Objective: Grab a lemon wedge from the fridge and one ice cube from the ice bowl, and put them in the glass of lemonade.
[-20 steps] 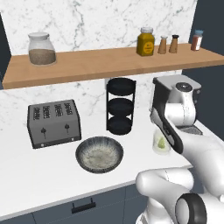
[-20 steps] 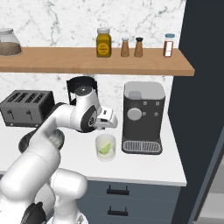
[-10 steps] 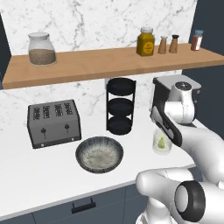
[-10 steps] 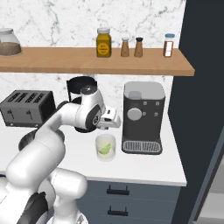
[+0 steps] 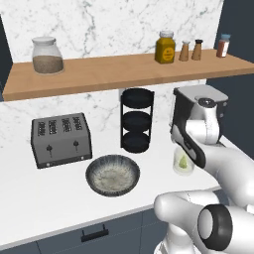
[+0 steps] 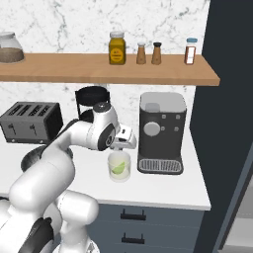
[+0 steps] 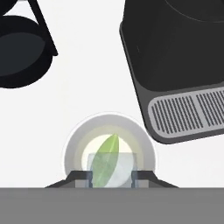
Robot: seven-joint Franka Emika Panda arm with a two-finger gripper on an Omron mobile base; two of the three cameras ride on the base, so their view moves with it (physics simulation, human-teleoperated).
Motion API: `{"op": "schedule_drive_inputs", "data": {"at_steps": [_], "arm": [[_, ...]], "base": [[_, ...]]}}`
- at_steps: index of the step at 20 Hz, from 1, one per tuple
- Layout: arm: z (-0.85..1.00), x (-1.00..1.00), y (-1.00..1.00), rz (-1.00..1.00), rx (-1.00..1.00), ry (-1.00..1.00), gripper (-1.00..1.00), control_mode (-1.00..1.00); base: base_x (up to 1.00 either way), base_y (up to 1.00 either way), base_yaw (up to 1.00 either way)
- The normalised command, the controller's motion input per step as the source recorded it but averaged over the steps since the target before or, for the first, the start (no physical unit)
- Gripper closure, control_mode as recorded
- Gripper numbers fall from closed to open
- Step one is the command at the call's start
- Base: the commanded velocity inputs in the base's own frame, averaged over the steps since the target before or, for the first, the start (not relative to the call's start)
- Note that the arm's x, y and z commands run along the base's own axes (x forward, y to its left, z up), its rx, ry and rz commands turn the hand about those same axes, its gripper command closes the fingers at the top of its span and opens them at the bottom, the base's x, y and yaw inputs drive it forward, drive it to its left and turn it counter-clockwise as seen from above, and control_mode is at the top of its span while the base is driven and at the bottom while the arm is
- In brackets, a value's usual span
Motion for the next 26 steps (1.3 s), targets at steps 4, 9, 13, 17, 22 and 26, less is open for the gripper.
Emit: {"op": "schedule_drive_inputs", "data": {"at_steps": [4,9,13,17,22,26], "arm": [[-0.07,0.00,0.00,0.00,0.00,0.00,1.00,-1.00],[0.00,0.00,0.00,0.00,0.00,0.00,-1.00,-1.00],[0.00,0.00,0.00,0.00,0.00,0.00,-1.00,-1.00],[0.00,0.00,0.00,0.00,0.00,0.00,-1.00,-1.00],[0.11,0.00,0.00,0.00,0.01,-0.04,-1.00,-1.00],[0.18,0.00,0.00,0.00,0.05,-0.03,-1.00,-1.00]], "base": [[0.00,0.00,0.00],[0.00,0.00,0.00],[0.00,0.00,0.00],[0.00,0.00,0.00],[0.00,0.00,0.00],[0.00,0.00,0.00]]}}
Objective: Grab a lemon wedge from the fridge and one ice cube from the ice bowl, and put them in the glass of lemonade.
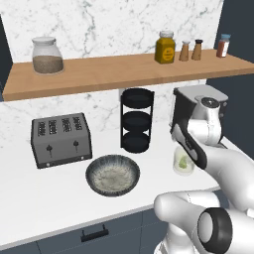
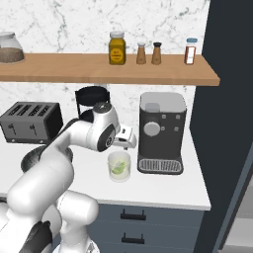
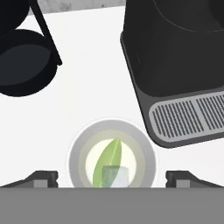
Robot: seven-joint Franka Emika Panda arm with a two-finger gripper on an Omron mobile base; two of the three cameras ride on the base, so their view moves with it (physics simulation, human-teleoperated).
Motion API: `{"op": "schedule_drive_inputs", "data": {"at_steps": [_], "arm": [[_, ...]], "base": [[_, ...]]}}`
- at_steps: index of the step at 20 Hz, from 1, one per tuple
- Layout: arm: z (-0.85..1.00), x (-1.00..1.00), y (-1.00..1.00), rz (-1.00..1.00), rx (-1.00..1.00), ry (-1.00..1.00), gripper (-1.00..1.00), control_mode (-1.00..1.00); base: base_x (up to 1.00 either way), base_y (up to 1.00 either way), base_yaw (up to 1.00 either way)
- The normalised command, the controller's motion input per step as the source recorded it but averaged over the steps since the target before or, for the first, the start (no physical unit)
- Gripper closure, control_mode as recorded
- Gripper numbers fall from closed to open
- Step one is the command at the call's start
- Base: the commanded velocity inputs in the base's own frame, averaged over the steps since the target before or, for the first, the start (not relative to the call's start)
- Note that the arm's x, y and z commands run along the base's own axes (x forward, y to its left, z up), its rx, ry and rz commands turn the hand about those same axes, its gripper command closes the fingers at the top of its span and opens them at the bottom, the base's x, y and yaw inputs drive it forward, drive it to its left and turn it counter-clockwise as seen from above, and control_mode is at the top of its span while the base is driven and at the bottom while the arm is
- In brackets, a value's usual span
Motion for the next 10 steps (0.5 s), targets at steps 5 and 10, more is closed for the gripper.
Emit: {"op": "schedule_drive_inputs", "data": {"at_steps": [5,10], "arm": [[0.08,-0.07,0.00,0.00,0.03,-0.01,-1.00,-1.00],[0.07,-0.15,0.00,0.00,0.02,-0.01,-1.00,-1.00]], "base": [[0.00,0.00,0.00],[0.00,0.00,0.00]]}}
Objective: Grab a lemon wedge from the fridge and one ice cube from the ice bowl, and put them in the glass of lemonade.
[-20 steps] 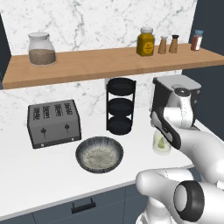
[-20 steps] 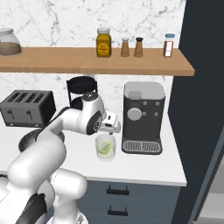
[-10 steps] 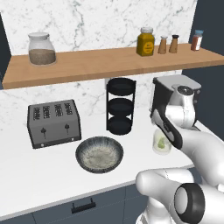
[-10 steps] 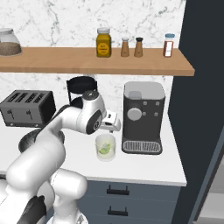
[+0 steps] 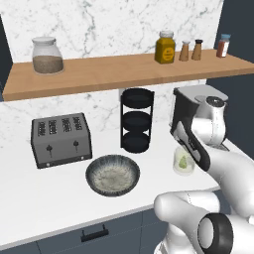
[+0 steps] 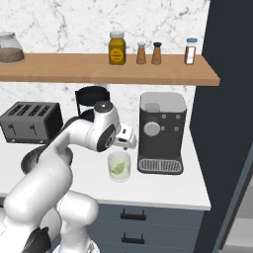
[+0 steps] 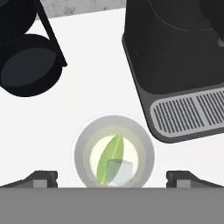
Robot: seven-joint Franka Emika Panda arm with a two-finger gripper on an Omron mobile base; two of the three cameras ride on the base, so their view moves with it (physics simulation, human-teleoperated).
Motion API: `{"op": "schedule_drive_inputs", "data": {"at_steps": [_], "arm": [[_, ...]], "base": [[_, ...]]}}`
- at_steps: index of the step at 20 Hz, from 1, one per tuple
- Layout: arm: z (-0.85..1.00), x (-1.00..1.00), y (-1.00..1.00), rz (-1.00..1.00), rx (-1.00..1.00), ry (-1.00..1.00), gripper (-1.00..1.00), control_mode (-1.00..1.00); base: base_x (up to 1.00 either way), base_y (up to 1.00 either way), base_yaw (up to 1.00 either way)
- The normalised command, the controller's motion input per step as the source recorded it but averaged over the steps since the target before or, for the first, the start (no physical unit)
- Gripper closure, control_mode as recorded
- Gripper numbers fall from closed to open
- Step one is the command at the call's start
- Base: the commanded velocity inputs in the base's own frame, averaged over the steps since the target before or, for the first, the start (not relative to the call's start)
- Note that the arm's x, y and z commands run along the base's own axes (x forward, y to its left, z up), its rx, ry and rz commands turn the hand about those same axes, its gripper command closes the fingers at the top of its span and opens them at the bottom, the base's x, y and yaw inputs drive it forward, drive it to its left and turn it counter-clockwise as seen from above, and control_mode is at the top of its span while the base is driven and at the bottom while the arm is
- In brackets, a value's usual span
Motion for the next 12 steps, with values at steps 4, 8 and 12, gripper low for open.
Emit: {"op": "schedule_drive_inputs", "data": {"at_steps": [4,8,12], "arm": [[0.14,-0.57,-0.01,0.00,0.03,-0.03,-1.00,-1.00],[0.80,-1.00,0.00,0.00,0.00,-0.03,-1.00,-1.00],[1.00,-1.00,0.00,0.00,0.00,0.00,-1.00,-1.00]], "base": [[0.00,0.00,0.00],[0.00,0.00,0.00],[0.00,0.00,0.00]]}}
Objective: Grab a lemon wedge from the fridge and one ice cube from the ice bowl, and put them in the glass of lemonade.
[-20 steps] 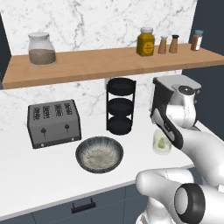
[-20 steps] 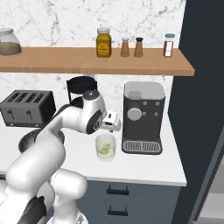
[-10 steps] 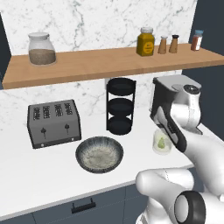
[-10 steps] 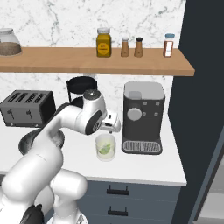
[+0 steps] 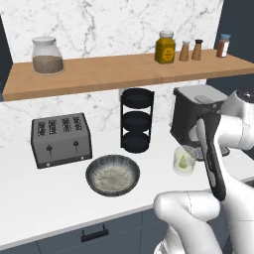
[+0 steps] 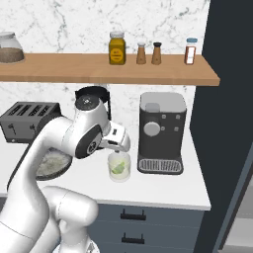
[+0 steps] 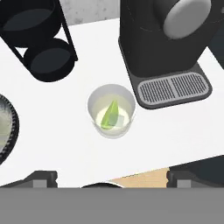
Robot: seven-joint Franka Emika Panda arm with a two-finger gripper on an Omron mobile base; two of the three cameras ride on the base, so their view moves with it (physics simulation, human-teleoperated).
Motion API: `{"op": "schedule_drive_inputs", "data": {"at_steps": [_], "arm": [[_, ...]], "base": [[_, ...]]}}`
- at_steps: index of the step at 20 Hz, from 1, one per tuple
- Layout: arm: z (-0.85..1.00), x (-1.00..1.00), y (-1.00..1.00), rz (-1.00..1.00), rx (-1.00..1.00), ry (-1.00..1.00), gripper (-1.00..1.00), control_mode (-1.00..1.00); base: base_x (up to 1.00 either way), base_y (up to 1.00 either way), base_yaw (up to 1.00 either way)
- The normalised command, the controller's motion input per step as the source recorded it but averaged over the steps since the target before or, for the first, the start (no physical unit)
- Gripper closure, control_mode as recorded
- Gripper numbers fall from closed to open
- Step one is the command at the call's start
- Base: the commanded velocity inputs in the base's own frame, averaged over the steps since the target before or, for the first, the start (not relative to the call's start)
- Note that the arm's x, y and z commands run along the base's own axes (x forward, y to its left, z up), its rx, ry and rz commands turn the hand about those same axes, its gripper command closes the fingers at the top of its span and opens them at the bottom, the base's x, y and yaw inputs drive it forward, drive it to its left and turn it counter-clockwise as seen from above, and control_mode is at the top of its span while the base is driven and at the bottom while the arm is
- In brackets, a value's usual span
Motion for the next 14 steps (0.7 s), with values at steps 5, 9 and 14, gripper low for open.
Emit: {"op": "schedule_drive_inputs", "data": {"at_steps": [5,9,14], "arm": [[0.26,-0.92,0.21,0.00,0.00,0.00,-1.00,-1.00],[0.01,-0.86,0.32,0.00,0.00,0.00,-1.00,-1.00],[0.15,-0.41,0.15,0.01,0.00,0.02,-1.00,-1.00]], "base": [[0.00,0.00,0.00],[0.00,0.00,0.00],[0.00,0.00,0.00]]}}
